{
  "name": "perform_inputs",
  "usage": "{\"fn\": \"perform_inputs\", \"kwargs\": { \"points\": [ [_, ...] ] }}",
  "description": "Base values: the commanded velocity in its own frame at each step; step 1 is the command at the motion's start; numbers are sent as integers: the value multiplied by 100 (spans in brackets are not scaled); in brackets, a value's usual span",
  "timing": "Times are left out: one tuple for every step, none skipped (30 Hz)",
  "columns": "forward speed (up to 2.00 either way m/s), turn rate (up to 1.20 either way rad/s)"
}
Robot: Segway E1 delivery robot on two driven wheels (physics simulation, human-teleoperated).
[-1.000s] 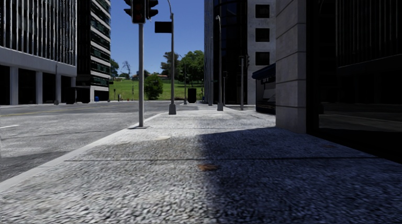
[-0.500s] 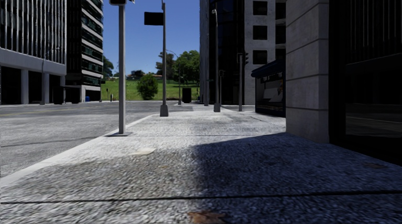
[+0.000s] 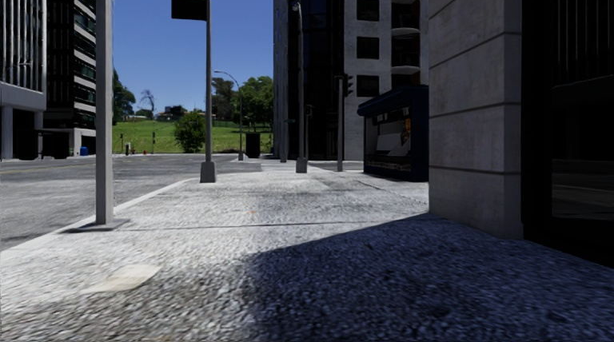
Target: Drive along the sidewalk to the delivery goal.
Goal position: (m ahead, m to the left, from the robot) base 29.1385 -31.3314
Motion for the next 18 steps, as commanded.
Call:
{"fn": "perform_inputs", "kwargs": {
  "points": [
    [200, -32],
    [200, -32],
    [200, -32],
    [200, -32],
    [200, -32],
    [200, -32],
    [200, -32],
    [200, -32],
    [200, -32],
    [200, -29],
    [200, -13],
    [200, -13],
    [200, 0],
    [200, 0],
    [200, 0],
    [200, 0],
    [200, 0],
    [200, 0]
  ]
}}
